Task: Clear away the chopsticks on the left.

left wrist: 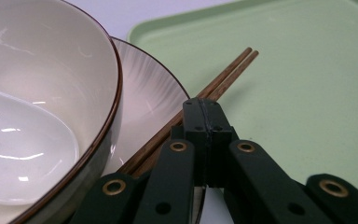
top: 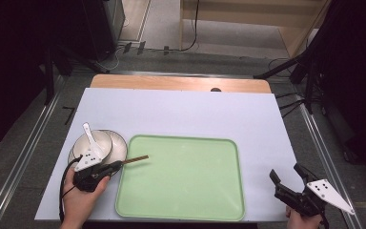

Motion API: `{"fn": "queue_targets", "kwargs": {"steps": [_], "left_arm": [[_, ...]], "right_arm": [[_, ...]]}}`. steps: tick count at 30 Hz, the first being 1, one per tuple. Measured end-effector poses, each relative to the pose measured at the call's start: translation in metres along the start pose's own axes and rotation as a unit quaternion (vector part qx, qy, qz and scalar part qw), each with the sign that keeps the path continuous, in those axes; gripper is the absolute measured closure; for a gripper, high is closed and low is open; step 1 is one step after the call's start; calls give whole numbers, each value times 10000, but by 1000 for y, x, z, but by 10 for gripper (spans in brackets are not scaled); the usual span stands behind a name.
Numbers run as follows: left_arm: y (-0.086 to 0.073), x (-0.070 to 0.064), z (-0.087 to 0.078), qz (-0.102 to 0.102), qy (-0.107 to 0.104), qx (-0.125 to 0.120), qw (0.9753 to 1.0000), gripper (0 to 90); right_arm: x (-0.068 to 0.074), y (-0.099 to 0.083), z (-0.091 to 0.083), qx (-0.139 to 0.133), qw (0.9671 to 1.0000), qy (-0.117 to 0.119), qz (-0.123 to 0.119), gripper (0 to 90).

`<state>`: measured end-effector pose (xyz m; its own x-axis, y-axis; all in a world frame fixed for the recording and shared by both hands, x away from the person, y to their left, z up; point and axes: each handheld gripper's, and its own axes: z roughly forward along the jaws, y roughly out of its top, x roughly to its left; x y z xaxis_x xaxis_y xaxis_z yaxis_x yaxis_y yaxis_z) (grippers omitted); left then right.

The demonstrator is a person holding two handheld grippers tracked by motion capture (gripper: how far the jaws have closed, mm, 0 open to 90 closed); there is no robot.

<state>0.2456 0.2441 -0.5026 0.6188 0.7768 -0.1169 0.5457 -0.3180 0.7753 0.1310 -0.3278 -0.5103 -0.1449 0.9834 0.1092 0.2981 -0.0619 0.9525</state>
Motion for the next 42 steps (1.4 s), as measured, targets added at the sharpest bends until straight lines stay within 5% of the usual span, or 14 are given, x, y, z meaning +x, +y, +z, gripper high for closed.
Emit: {"fn": "queue_targets", "kwargs": {"steps": [7,14,19,27,32,42], "left_arm": [[7,-1,8,-104,287,62,9995,900],[14,-5,18,32,489,159,9987,900],[13,0,7,-26,268,26,9996,872],[-1,24,-47,-60,-326,-360,9988,821],[-11,38,-66,-21,-336,-331,9989,825],[-22,50,-70,94,-328,36,9994,861]], "right_arm": [[0,-1,2,27,10000,40,9,128],[0,-1,3,53,10000,49,19,128],[1,-1,3,57,10000,79,2,128],[-1,-2,2,49,9999,115,72,128],[0,-1,2,12,10000,70,37,128],[0,-1,1,9,10000,48,-18,129]]}}
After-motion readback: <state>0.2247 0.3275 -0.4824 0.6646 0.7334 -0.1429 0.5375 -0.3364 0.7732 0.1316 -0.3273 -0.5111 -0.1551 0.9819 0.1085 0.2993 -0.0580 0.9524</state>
